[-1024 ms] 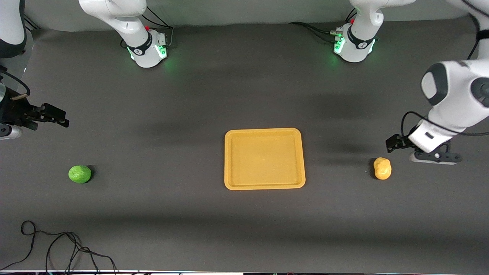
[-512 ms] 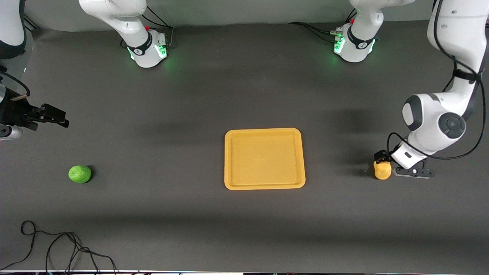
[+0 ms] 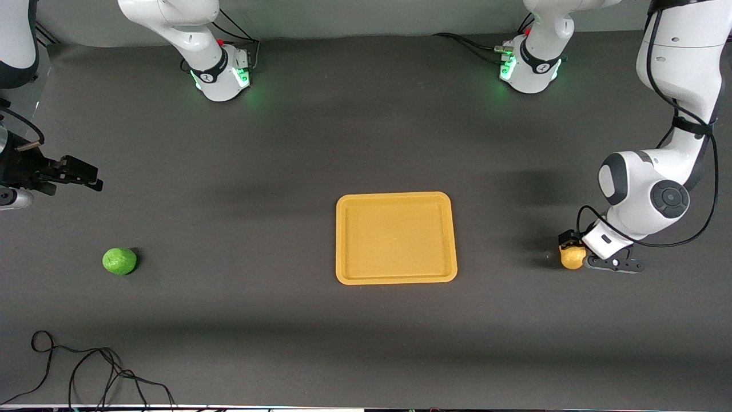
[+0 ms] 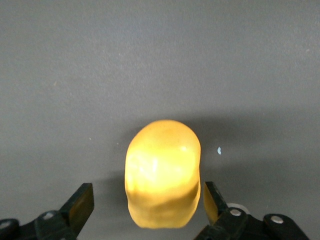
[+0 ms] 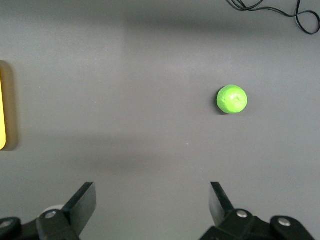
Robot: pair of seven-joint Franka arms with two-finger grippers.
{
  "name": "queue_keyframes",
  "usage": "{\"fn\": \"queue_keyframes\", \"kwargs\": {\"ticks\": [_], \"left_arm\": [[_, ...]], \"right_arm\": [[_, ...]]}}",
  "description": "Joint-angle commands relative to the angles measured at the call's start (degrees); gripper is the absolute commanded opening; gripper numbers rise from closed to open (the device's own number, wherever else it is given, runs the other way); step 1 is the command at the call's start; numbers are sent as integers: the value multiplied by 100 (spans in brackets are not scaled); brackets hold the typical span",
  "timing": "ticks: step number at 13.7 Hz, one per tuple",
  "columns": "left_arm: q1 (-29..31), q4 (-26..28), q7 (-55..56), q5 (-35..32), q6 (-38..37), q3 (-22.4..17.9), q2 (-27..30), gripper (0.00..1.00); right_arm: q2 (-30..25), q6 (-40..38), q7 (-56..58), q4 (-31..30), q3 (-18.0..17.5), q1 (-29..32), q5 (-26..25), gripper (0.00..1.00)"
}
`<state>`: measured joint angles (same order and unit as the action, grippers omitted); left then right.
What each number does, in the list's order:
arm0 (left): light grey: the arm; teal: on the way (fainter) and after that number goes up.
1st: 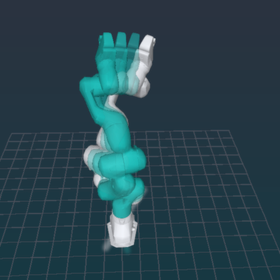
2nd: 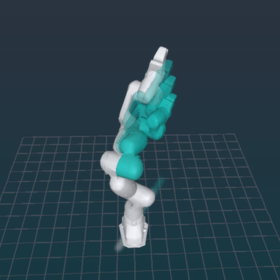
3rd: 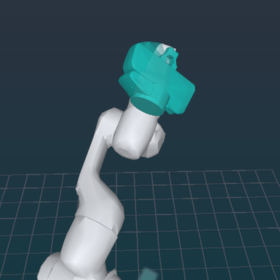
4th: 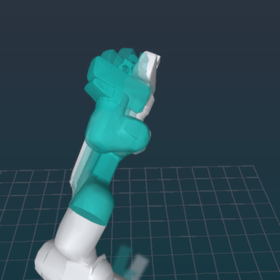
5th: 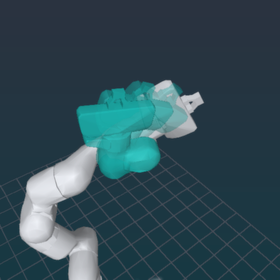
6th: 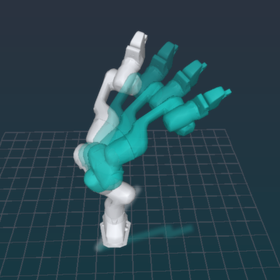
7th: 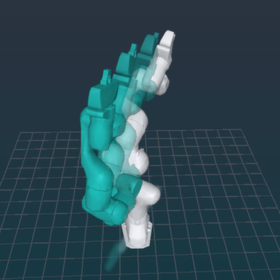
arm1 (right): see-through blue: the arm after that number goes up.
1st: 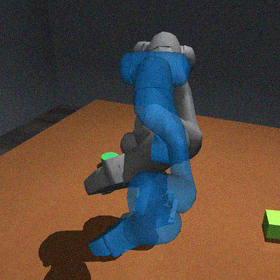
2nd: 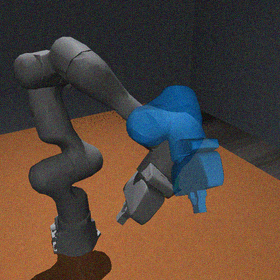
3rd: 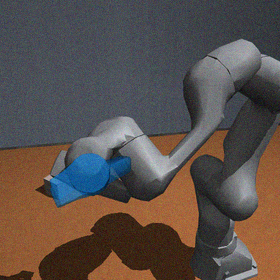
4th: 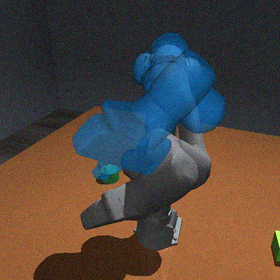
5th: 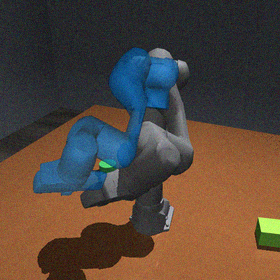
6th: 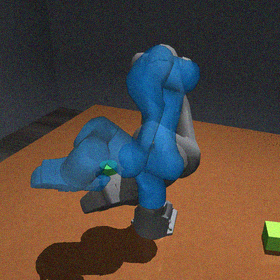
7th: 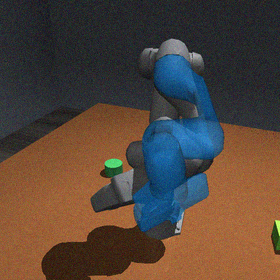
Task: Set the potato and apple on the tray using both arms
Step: 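Carry the potato with the left gripper over the yellow tray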
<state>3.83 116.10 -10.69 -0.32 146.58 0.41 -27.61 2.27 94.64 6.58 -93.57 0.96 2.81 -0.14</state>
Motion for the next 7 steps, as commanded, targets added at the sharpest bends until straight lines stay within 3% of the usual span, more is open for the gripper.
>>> {"fn": "queue_keyframes", "kwargs": {"ticks": [1, 3, 5, 7], "left_arm": [[21, -272, -126, 41, 19, 20, -306, 92], [21, -386, -118, 50, 11, 38, -385, 86], [21, -413, -118, 58, 2, 47, -403, 46], [12, -413, -91, 58, -59, 56, -307, 23]], "right_arm": [[54, -68, -113, 93, 27, -44, -47, 100], [37, -68, -113, 93, 27, -70, -47, 100], [36, -68, -113, 111, 27, -52, -47, 100], [19, -68, -113, 111, 27, -52, -47, 100]]}}
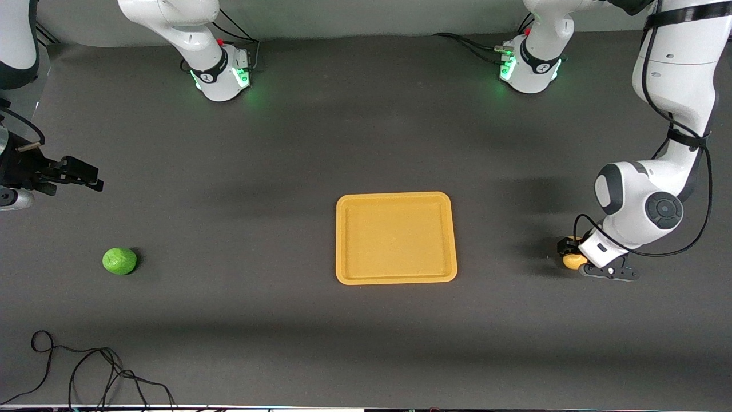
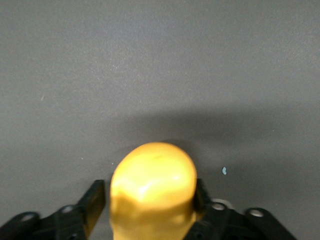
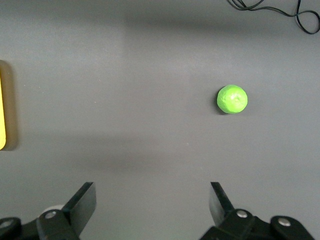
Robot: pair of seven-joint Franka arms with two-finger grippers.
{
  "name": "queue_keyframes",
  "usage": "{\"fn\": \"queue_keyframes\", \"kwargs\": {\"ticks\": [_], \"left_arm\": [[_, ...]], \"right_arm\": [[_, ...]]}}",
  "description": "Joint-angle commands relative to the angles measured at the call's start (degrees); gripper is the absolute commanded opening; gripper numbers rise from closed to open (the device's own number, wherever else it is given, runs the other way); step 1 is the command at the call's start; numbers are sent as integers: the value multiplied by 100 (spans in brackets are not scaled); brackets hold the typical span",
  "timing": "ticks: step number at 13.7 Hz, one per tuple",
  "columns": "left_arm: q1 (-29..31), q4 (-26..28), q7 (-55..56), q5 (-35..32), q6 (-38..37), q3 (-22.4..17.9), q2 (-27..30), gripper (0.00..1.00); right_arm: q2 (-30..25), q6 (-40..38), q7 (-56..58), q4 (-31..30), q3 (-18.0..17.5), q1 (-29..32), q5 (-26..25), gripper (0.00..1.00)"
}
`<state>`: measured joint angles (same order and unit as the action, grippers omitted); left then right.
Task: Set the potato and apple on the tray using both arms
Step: 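Carry the potato with the left gripper over the yellow tray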
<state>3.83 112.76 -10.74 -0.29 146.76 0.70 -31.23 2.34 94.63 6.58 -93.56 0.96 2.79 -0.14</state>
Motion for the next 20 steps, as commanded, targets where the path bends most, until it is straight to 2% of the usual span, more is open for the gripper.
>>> {"fn": "queue_keyframes", "kwargs": {"ticks": [1, 3, 4, 6, 8, 11, 15, 17, 20], "left_arm": [[-5, -105, -34, 72, -165, 35, 125, 17], [-110, -263, 97, 439, -786, 79, 362, 17], [-180, -351, 290, 624, -1094, 166, 494, 13], [-469, -579, 1288, 662, -1692, 325, 705, 11], [-1013, -895, 2281, 661, -1993, 343, 715, 11], [-1778, -1194, 3523, 609, -1950, 343, 592, 11], [-2561, -1599, 4596, 487, -1880, 334, 65, 11], [-2738, -1766, 4878, 241, -1879, 334, -251, 11], [-2949, -1784, 5168, -41, -1871, 325, -507, 12]], "right_arm": [[12, -68, -113, 110, 27, -50, -39, 100], [3, -68, -113, 110, 27, -50, -39, 100], [-5, -68, -104, 110, 27, -50, -47, 100], [-5, -42, -35, 101, 27, -42, -73, 100], [38, 28, 184, 101, 140, 98, -100, 100], [196, 344, 1142, 92, 780, 169, -100, 100], [372, 775, 2240, 84, 1633, 169, -74, 100], [373, 793, 2444, 57, 1845, 169, -21, 100], [451, 960, 2427, -100, 1846, 143, 66, 100]]}}
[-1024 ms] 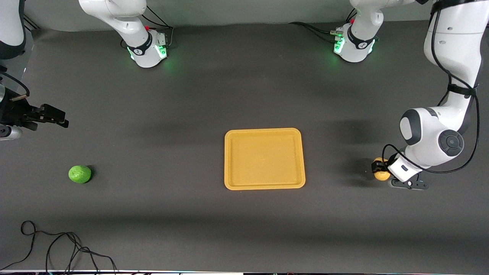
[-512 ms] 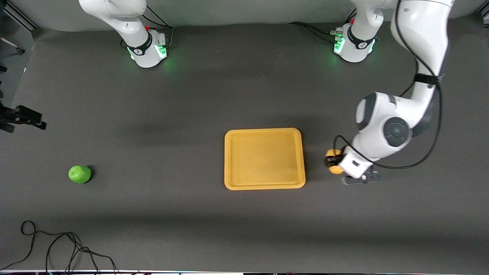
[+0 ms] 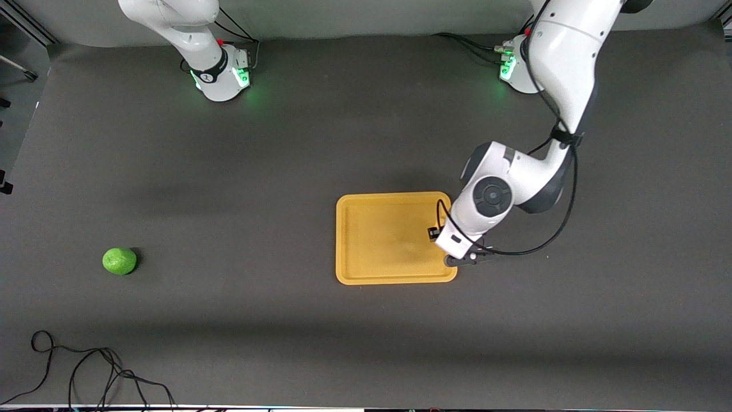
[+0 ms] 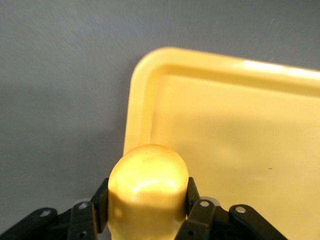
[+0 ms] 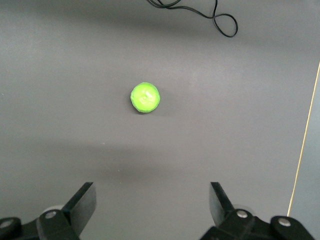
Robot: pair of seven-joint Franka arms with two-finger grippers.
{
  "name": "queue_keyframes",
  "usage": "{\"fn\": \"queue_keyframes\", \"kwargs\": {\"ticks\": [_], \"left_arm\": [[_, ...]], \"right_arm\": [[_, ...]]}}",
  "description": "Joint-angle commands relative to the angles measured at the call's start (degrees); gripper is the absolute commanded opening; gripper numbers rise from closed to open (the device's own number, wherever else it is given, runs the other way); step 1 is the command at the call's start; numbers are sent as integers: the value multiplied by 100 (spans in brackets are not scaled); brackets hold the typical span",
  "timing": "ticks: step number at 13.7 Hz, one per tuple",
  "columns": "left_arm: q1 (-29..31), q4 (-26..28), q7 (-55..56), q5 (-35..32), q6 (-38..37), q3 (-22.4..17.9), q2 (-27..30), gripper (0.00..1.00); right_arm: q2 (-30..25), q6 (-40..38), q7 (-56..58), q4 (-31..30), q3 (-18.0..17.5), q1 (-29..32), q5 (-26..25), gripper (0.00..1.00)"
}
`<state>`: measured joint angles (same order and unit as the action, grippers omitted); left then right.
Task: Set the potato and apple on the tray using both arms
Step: 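Carry the potato with the left gripper over the yellow tray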
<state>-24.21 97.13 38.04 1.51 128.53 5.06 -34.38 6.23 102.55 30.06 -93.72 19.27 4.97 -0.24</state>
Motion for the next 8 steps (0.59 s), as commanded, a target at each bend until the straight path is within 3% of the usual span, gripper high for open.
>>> {"fn": "queue_keyframes", "kwargs": {"ticks": [1, 7, 8], "left_arm": [[-145, -221, 353, -343, -48, -110, -218, 13], [-312, -212, 546, -388, 84, -110, -332, 15], [-312, -212, 547, -388, 84, -110, -332, 21]], "right_arm": [[158, 334, 79, -146, 24, -75, 198, 100], [1159, 1282, 79, -251, 7, -137, 779, 100], [1300, 1650, 79, -391, 7, -137, 849, 100]]}}
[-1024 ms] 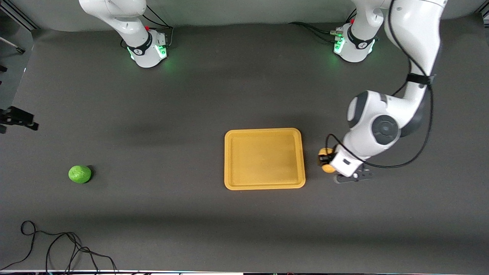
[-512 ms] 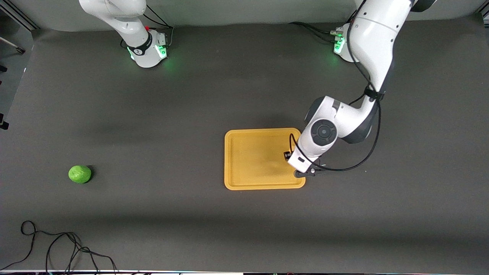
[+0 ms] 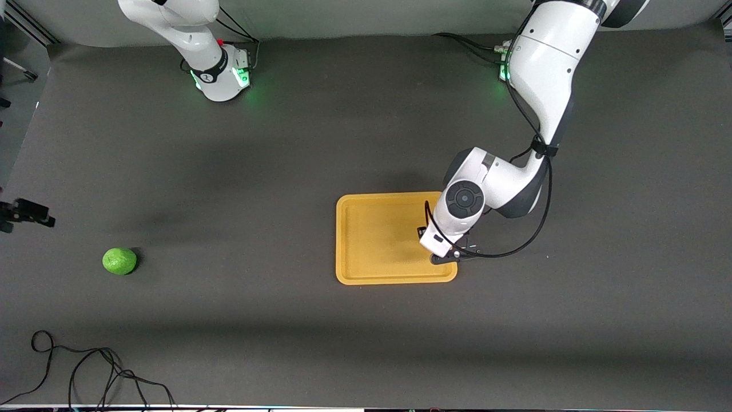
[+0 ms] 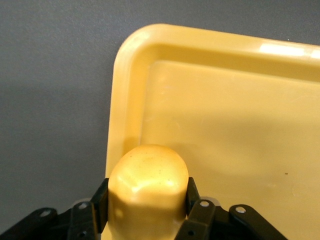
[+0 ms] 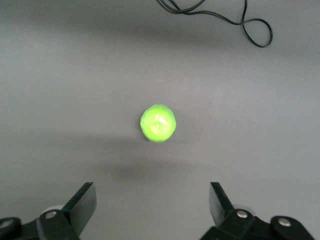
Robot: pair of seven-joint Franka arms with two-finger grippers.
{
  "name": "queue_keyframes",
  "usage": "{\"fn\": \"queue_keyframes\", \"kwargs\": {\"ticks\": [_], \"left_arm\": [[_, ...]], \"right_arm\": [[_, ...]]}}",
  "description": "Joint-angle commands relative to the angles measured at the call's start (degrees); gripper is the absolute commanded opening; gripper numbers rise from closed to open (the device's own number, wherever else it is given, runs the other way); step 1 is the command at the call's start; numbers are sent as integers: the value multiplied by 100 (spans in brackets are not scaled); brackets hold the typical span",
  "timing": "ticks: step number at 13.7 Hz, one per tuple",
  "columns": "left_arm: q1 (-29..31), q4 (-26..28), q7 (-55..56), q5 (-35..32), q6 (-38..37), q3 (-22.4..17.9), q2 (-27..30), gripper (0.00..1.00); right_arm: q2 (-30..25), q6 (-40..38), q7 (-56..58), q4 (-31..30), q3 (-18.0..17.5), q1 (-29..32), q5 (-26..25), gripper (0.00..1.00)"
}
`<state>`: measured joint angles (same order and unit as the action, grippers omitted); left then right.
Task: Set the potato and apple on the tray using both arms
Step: 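Lower the potato onto the tray while the right gripper grasps the apple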
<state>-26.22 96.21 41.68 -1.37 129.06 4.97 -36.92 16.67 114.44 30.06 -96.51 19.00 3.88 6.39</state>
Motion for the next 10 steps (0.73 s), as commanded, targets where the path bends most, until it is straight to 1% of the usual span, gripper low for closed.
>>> {"fn": "queue_keyframes", "kwargs": {"ticks": [1, 2, 3, 4, 5, 6, 7, 8, 10], "left_arm": [[-111, -120, 182, -109, 31, -102, -78, 31], [-111, -111, 182, -118, 31, -102, -87, 34], [-111, -111, 182, -118, 31, -102, -113, 34], [-111, -102, 182, -118, 23, -110, -113, 34], [-111, -102, 200, -135, 22, -110, -113, 36], [-111, -111, 208, -162, 22, -110, -113, 53], [-102, -111, 209, -171, 22, -110, -96, 92], [-102, -111, 209, -188, 22, -119, -78, 100], [-94, -111, 209, -197, 14, -119, -52, 100]], "right_arm": [[362, 874, 79, -323, 7, -36, 248, 100], [407, 1269, 79, -560, -11, -54, 319, 100], [451, 1560, 79, -745, -19, -106, 380, 100], [530, 1824, 70, -877, -20, -159, 476, 100], [583, 2010, 79, -983, -20, -168, 564, 100], [670, 2151, 88, -1019, -20, -168, 574, 100], [784, 2239, 79, -1019, -20, -160, 600, 100], [951, 2414, 88, -1019, -20, -159, 731, 100], [1136, 2495, 88, -1019, -37, -168, 890, 100]]}}
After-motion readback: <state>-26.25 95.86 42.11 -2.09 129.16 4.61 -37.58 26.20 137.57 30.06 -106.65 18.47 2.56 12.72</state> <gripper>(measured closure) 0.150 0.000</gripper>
